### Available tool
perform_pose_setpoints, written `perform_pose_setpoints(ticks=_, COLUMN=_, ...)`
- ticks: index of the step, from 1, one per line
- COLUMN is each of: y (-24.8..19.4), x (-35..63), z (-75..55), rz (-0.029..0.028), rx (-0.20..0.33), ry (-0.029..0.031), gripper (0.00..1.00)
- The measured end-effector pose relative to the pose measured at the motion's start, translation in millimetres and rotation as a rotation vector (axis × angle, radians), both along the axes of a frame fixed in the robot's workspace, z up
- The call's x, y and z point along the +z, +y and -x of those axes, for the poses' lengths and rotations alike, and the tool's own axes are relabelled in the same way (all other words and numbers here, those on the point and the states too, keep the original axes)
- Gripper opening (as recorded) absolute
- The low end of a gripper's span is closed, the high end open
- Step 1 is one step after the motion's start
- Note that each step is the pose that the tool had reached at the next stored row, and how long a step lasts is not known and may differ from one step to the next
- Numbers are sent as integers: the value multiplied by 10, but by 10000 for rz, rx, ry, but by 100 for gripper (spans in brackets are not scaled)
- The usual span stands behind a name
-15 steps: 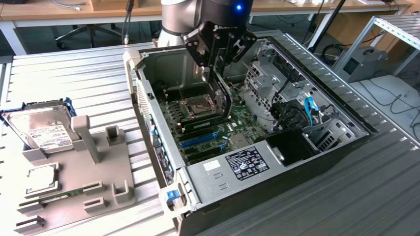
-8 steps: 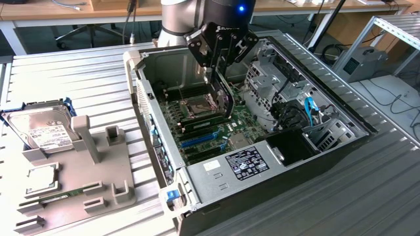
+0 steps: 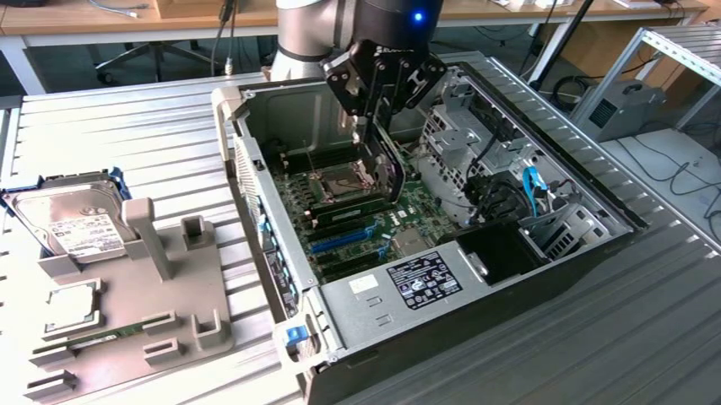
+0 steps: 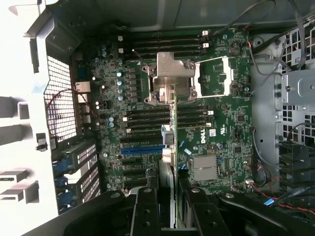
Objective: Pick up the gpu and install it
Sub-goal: 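Pick up the gpu and move the gpu toward the slot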
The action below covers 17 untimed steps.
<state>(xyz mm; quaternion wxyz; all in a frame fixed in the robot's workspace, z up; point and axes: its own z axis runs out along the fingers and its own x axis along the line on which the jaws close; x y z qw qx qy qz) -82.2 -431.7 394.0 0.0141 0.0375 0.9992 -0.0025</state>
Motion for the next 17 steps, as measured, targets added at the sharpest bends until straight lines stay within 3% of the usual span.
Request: perform_pose_setpoints(ticks=17, y=5, x=-65, z=-115, rz=-1, rx=-1, ry=0, gripper=26)
